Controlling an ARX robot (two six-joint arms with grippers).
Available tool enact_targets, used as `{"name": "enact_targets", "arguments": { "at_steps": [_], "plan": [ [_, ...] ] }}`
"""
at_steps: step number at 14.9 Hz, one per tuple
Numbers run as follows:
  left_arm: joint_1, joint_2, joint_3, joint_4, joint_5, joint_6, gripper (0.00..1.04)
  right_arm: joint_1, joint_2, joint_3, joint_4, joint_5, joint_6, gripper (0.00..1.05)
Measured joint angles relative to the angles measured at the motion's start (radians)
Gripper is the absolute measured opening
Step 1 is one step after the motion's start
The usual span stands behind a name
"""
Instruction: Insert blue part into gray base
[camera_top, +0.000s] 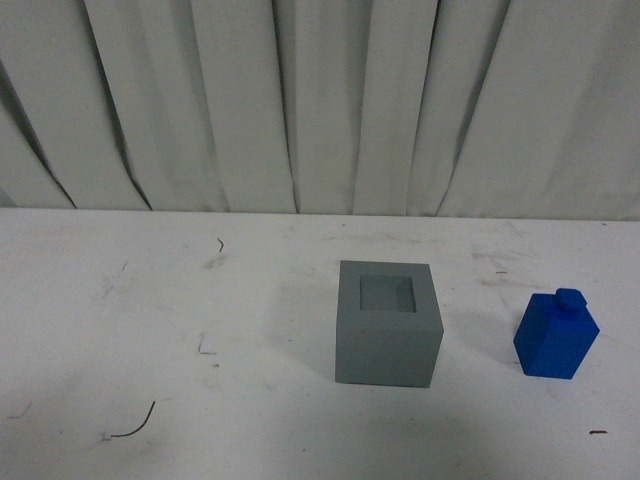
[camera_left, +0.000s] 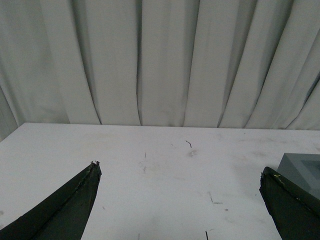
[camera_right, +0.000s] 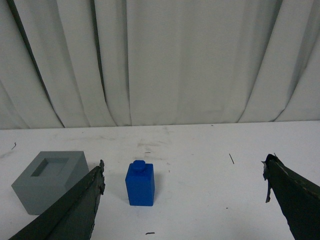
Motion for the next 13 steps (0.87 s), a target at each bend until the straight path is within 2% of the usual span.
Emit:
{"name": "enact_targets", "arguments": {
  "at_steps": [13],
  "plan": [
    [0.000, 0.000, 0.000, 0.000, 0.000, 0.000, 0.98, 0.000, 0.000, 0.000, 0.000, 0.000, 0.000, 0.98]
  ]
}}
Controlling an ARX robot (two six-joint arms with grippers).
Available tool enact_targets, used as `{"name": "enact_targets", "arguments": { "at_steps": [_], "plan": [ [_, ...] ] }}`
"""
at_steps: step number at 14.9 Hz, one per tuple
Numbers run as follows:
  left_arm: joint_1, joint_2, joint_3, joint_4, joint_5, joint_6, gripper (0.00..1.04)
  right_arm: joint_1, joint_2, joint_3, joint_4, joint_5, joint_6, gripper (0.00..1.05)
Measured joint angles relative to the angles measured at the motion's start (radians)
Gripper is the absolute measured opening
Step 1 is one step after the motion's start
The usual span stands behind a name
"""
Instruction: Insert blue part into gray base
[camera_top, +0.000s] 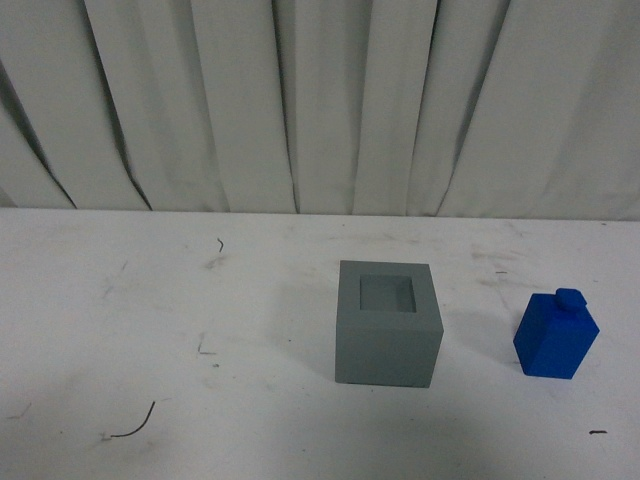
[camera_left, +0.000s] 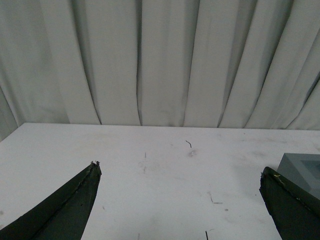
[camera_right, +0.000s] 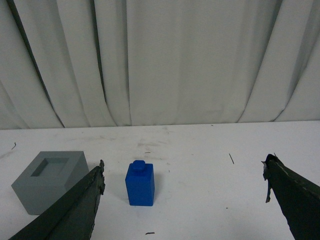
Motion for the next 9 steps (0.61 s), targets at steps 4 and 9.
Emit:
{"name": "enact_targets", "arguments": {
  "at_steps": [4, 9],
  "plan": [
    [0.000, 0.000, 0.000, 0.000, 0.000, 0.000, 0.98, 0.000, 0.000, 0.000, 0.000, 0.000, 0.000, 0.98],
    [0.000, 0.000, 0.000, 0.000, 0.000, 0.000, 0.98, 0.000, 0.000, 0.000, 0.000, 0.000, 0.000, 0.98]
  ]
}}
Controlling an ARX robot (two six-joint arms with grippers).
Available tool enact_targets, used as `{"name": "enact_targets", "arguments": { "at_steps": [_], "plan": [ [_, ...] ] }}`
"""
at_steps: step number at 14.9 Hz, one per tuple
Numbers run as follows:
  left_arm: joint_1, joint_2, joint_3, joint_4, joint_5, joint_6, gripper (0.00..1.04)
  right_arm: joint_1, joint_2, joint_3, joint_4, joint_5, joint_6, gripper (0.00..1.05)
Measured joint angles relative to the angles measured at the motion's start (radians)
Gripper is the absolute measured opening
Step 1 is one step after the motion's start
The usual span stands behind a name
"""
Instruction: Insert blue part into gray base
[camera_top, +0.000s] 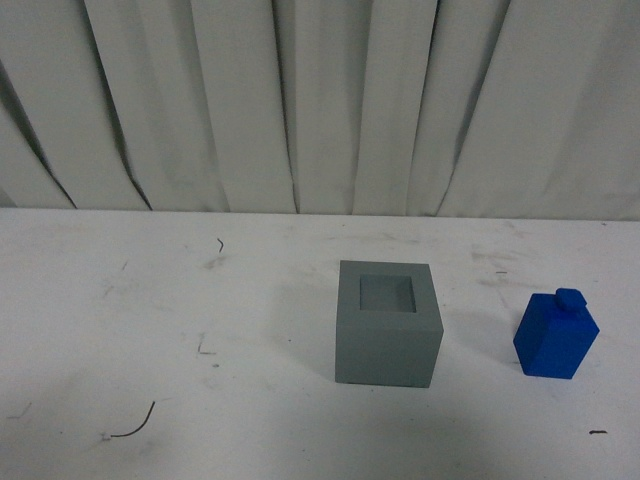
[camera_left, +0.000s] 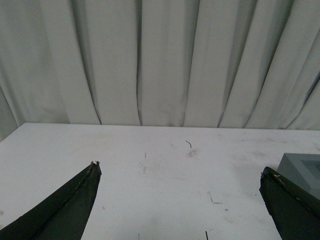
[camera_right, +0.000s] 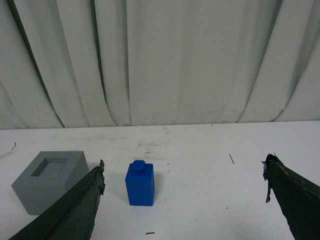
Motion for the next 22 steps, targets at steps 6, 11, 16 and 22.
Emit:
{"name": "enact_targets", "arguments": {
  "at_steps": [6, 11, 16, 22],
  "plan": [
    [0.000, 0.000, 0.000, 0.000, 0.000, 0.000, 0.98, -0.030, 0.107, 0.004, 0.133, -0.035, 0.006, 0.98],
    [0.000, 0.000, 0.000, 0.000, 0.000, 0.000, 0.98, -0.034, 0.973, 0.284, 0.842, -0.044, 0.010, 0.98],
    [0.000, 0.000, 0.000, 0.000, 0.000, 0.000, 0.98, -0.013, 1.561, 0.689, 0.831, 0.071, -0.057, 0.98],
    [0.000, 0.000, 0.000, 0.000, 0.000, 0.000, 0.98, -0.034, 1.841, 1.066, 0.479, -0.002, -0.282, 0.98]
  ]
}}
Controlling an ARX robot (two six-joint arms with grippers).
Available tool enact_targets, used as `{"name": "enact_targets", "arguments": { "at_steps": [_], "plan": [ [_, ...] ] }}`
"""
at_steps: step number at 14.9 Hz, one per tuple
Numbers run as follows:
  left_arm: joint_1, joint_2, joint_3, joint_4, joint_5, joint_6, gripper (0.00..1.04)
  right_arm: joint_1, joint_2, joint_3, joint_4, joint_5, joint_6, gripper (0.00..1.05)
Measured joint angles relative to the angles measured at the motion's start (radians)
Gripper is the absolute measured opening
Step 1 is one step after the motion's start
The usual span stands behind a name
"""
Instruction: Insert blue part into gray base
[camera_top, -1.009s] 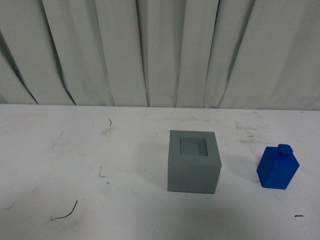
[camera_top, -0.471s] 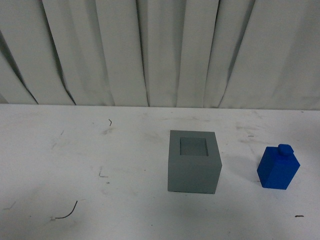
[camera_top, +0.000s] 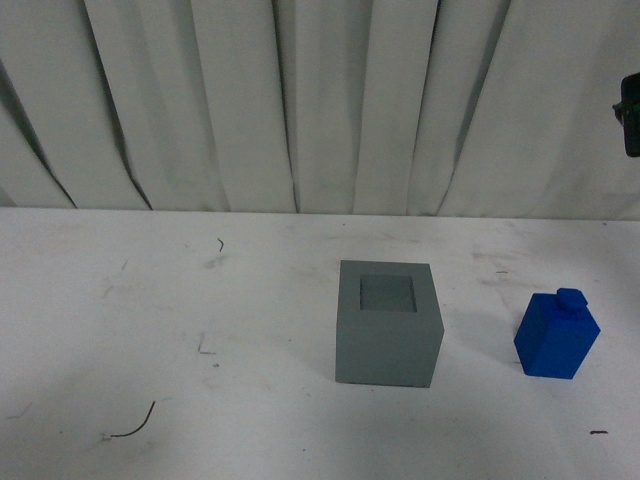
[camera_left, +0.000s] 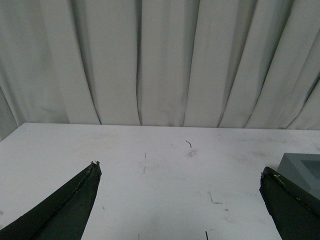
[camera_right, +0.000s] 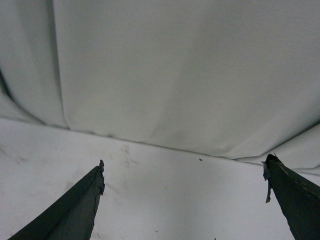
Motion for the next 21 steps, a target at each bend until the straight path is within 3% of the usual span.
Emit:
{"name": "enact_targets", "arguments": {
  "at_steps": [7, 8, 11, 13, 21],
  "plan": [
    [0.000, 0.000, 0.000, 0.000, 0.000, 0.000, 0.98, 0.010, 0.008, 0.188, -0.562, -0.384, -0.628, 0.98],
    [0.000, 0.000, 0.000, 0.000, 0.000, 0.000, 0.98, 0.014, 0.021, 0.233, -0.679, -0.404, -0.760, 0.98],
    [0.000, 0.000, 0.000, 0.000, 0.000, 0.000, 0.98, 0.023, 0.059, 0.288, -0.863, -0.404, -0.959, 0.98],
    [0.000, 0.000, 0.000, 0.000, 0.000, 0.000, 0.98, 0.029, 0.166, 0.418, -1.184, -0.357, -1.257, 0.98],
    [0.000, 0.000, 0.000, 0.000, 0.000, 0.000, 0.98, 0.085, 0.343, 0.509, -1.252, -0.277, -1.295, 0.98]
  ]
}}
